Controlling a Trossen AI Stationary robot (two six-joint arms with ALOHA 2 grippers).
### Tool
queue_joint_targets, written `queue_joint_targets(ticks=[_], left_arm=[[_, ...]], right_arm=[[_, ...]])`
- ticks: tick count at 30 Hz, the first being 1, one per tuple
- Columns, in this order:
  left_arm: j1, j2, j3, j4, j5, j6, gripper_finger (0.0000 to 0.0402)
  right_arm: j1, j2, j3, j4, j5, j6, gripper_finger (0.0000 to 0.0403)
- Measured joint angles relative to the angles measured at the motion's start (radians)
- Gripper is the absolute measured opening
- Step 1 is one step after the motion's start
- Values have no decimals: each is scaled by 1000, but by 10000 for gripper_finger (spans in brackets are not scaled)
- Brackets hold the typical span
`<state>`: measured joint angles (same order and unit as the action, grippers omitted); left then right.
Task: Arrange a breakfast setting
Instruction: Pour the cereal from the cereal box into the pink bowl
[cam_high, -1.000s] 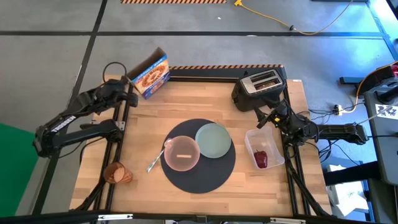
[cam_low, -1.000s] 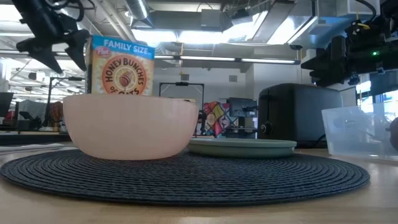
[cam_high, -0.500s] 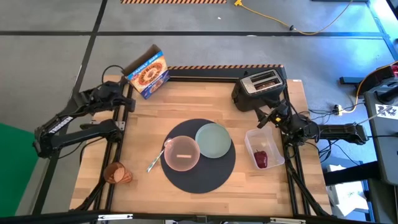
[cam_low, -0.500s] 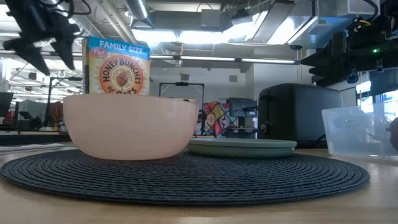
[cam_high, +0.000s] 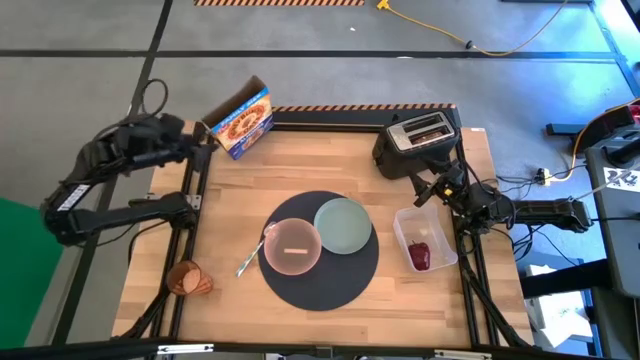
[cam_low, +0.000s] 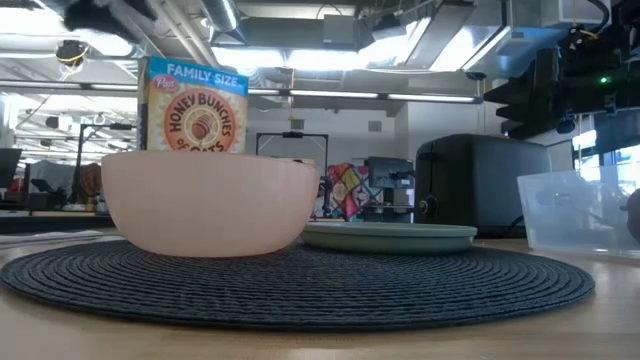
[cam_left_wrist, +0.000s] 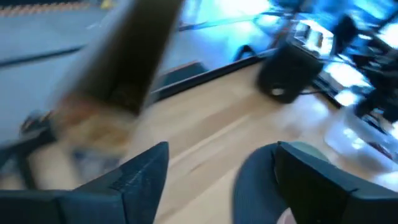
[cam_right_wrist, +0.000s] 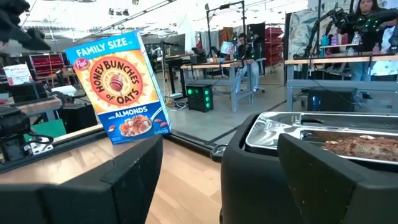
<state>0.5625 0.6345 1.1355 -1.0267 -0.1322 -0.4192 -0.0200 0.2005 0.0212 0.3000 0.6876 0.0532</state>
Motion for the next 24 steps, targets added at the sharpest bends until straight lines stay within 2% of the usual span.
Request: queue_joint_targets(ticks=[2, 8, 14, 24], left_arm=[[-18, 36, 5, 29, -4, 48, 258], [-45, 148, 96, 12, -141, 188, 226], [-52, 249, 199, -20, -256, 364, 223], [23, 403, 205, -82, -362, 508, 223]], right_arm=[[0, 0, 0, 0, 0, 0, 305], [0, 0, 0, -2, 0, 1, 305], [0, 0, 0, -7, 0, -5, 305], [0, 0, 0, -13, 0, -6, 305]])
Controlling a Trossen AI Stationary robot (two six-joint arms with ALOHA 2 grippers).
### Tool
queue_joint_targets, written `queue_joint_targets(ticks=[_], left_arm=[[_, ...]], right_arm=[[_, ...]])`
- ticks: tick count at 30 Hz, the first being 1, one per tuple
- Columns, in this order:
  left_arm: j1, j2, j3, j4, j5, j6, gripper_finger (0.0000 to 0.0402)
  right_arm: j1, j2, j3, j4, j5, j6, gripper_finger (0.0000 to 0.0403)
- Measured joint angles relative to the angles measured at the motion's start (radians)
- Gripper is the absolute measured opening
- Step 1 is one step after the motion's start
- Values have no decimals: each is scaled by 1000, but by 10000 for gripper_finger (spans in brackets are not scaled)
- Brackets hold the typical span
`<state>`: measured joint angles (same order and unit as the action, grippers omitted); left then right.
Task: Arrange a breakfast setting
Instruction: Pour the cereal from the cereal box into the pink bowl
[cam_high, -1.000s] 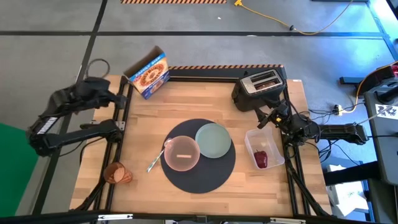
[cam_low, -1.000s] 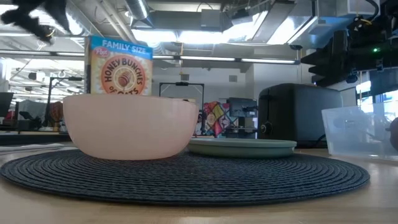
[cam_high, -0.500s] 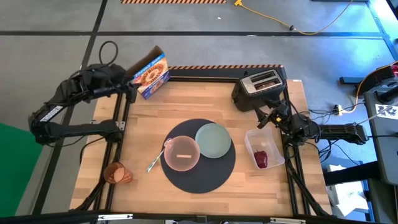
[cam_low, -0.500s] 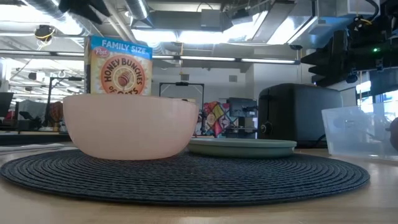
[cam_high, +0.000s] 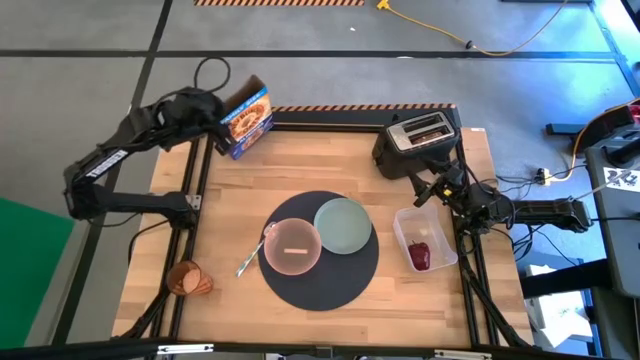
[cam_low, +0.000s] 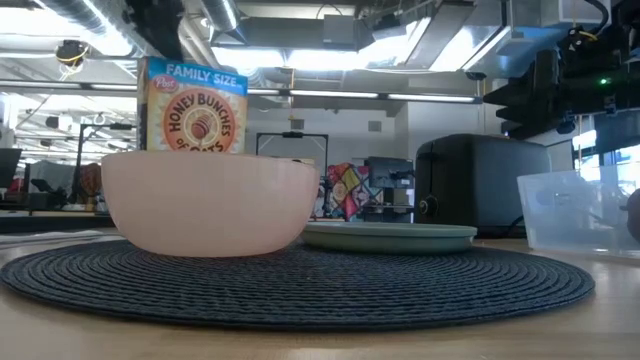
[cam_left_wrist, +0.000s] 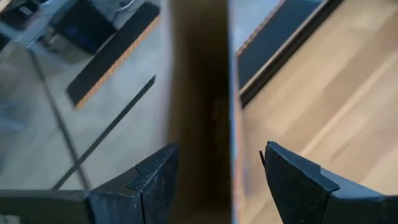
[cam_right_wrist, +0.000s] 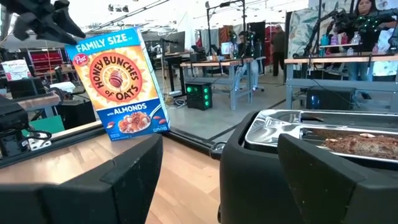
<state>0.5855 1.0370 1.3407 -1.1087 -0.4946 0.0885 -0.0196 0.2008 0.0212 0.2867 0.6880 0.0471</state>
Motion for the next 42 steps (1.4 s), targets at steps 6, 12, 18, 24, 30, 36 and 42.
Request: queue_joint_targets(ticks=[6, 12, 18, 24, 30, 36, 42], left_arm=[[21, 39, 0, -29, -3, 3, 223], [36, 66, 0, -81, 86, 41, 198], [41, 102, 0, -95, 89, 64, 102], [60, 111, 0, -93, 94, 73, 8], [51, 94, 5, -100, 171, 79, 2], [-20, 81, 55, -96, 337, 124, 1], [-106, 81, 61, -96, 375, 190, 1]], right_arm=[[0, 0, 0, 0, 0, -1, 305], [0, 0, 0, 0, 0, -3, 305], [0, 0, 0, 0, -4, -1, 305], [0, 0, 0, 2, -26, 10, 282], [0, 0, 5, 13, -35, 11, 222], [0, 13, 99, -4, -229, -25, 156], [0, 136, 212, -6, -320, -49, 128]])
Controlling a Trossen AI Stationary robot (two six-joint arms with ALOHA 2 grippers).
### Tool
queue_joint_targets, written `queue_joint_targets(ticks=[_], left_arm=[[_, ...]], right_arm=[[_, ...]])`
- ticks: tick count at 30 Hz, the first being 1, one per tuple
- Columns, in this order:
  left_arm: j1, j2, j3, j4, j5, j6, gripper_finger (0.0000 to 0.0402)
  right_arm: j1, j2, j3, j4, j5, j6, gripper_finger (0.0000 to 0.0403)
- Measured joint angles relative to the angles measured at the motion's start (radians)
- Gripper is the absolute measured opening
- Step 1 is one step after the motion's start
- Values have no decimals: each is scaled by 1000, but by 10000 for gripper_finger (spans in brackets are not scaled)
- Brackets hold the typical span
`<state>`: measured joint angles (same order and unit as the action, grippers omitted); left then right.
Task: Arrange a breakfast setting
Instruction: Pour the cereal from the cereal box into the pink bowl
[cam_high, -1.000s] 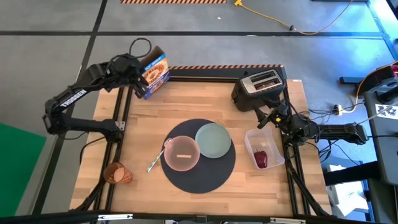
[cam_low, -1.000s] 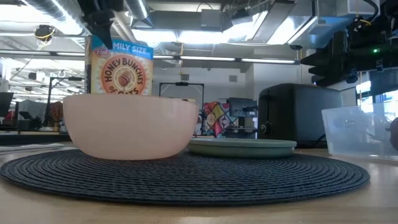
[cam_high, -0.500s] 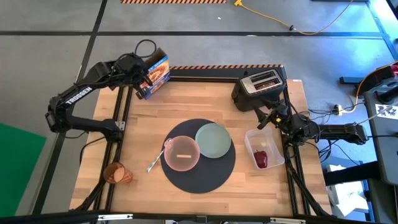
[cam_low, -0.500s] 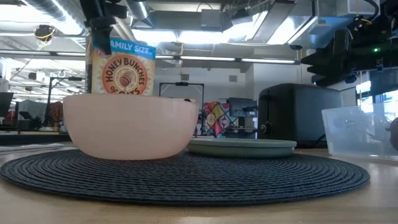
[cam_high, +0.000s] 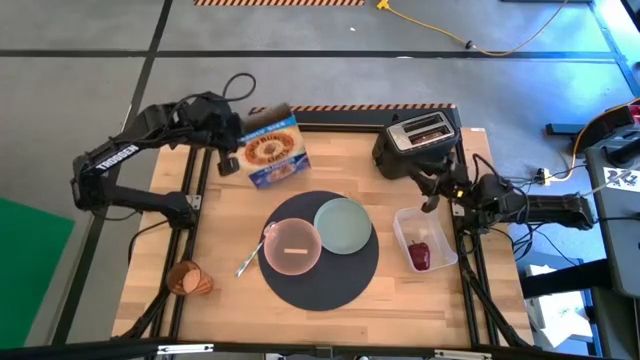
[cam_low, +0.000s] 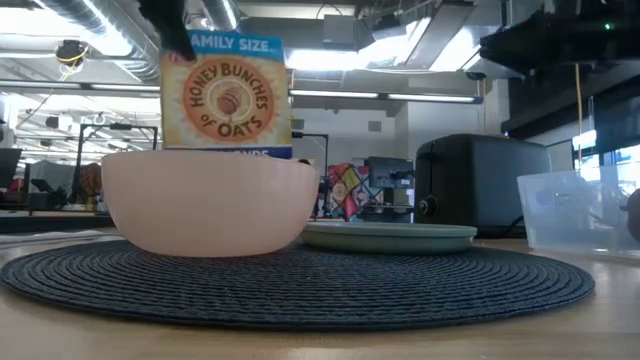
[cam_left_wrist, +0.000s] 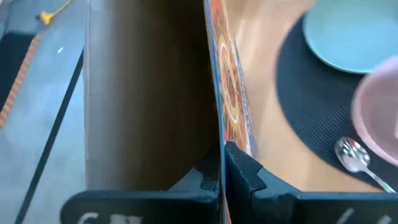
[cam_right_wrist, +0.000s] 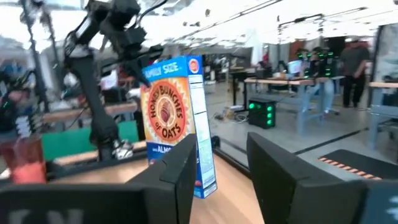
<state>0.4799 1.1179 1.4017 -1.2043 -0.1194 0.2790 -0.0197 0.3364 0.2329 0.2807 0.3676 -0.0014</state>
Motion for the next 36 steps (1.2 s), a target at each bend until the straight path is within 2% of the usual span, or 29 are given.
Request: queue_joint_targets(ticks=[3, 6, 14, 17, 20, 26, 31, 36], left_arm=[[-42, 0, 0, 2, 10, 40, 0], [-83, 2, 0, 36, 9, 65, 0], [-167, 2, 0, 139, 10, 124, 0], [-184, 2, 0, 139, 15, 124, 0], [-202, 2, 0, 164, 50, 127, 0], [-246, 2, 0, 230, 85, 176, 0], [-273, 2, 0, 241, 79, 177, 0], [-290, 2, 0, 268, 77, 213, 0]], right_arm=[[0, 112, 63, 4, -23, -5, 140], [0, 258, 122, 7, -23, -7, 172], [0, 638, 292, 30, 86, -60, 302], [0, 736, 348, 32, 78, -59, 348], [-14, 832, 408, 40, 21, -59, 387], [-72, 965, 523, 40, -136, -64, 389], [-123, 994, 551, 27, -311, -58, 398], [-159, 994, 552, 30, -408, -55, 397]])
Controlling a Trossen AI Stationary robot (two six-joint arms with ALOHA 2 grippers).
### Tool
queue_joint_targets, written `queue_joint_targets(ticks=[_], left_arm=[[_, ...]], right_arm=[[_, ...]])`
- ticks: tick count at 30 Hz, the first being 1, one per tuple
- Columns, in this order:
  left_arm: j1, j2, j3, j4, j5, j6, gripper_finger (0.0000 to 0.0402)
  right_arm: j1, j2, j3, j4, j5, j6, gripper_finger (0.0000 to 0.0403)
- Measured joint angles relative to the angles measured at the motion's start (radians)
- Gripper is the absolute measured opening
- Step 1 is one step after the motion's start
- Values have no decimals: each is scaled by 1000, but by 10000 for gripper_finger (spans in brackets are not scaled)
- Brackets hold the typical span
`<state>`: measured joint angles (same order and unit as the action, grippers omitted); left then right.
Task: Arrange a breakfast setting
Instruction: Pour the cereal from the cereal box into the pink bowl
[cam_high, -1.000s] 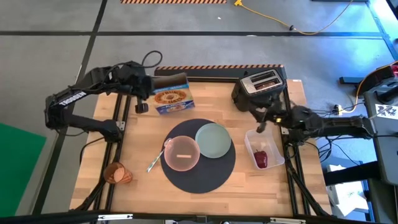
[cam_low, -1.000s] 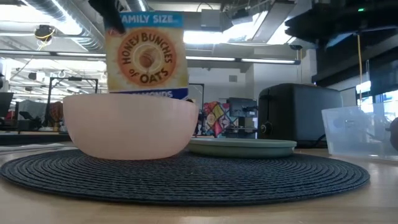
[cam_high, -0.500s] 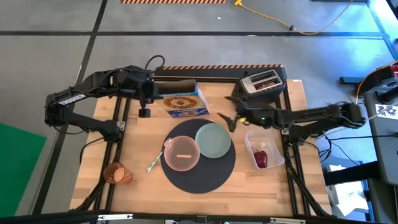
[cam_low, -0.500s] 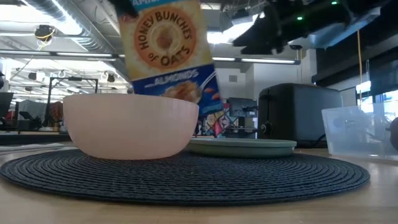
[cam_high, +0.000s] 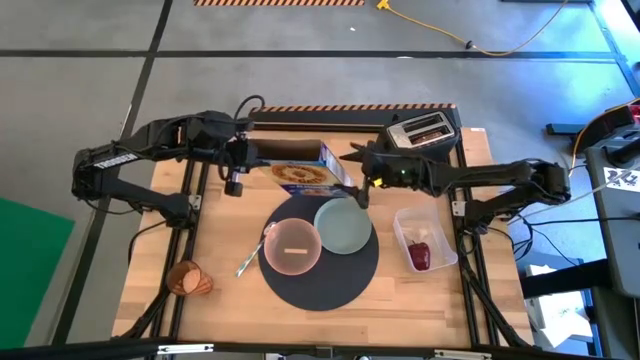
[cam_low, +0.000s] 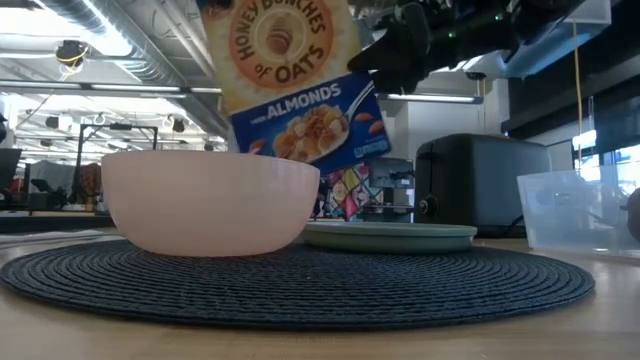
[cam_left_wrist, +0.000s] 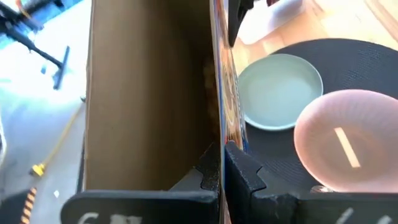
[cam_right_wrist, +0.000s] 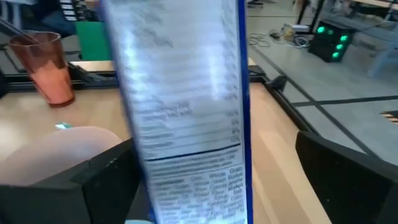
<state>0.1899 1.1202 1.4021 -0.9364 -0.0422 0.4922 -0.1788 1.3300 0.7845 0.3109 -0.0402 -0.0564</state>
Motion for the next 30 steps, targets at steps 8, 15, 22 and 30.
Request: queue_joint_targets(ticks=[8, 15, 22, 30], left_arm=[[-17, 0, 1, 98, 5, 54, 0], [-17, 0, 1, 106, 28, 59, 0], [-16, 0, 1, 173, -1, 9, 10], [-17, -19, 1, 221, -38, -63, 75]], right_arm=[[1, 0, 0, -15, -27, 3, 396], [2, 0, 0, -24, -23, 3, 321], [3, 0, 0, -18, -50, 3, 186], [1, 0, -4, 22, -113, 29, 151]])
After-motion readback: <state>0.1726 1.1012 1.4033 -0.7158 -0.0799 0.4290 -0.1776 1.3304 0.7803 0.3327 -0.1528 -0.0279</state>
